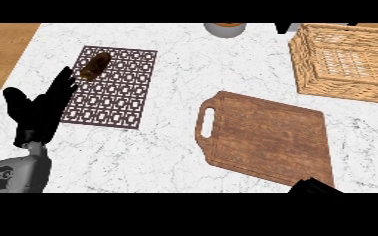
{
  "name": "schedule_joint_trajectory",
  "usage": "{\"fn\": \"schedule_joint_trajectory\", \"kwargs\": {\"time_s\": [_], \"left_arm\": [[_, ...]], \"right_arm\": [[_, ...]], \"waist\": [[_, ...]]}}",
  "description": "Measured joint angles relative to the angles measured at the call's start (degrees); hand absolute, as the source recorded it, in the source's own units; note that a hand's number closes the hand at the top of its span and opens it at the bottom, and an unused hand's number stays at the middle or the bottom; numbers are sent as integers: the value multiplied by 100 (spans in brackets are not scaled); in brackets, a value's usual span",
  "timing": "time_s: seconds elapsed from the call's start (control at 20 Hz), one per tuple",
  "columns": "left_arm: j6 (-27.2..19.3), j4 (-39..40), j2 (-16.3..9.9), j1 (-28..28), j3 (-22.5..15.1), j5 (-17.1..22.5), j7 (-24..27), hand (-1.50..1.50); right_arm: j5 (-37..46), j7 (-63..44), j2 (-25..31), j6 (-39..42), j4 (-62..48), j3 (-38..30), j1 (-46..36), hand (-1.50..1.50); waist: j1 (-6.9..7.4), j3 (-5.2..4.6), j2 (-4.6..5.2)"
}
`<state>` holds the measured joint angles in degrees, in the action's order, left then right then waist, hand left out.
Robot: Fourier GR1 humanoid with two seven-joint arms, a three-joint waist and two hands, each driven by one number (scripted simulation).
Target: Pick the cupcake from the cutting board and place it in the basket
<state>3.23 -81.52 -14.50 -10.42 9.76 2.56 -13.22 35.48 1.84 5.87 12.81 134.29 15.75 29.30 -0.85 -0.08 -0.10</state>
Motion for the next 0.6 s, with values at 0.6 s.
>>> {"fn": "schedule_joint_trajectory", "kwargs": {"time_s": [0.6], "left_arm": [[62, 213, -8, -243, -8, -12, 20, 0]], "right_arm": [[-203, -2469, -93, 417, 23, -1419, -2903, 150]], "waist": [[107, -3, 16]]}}
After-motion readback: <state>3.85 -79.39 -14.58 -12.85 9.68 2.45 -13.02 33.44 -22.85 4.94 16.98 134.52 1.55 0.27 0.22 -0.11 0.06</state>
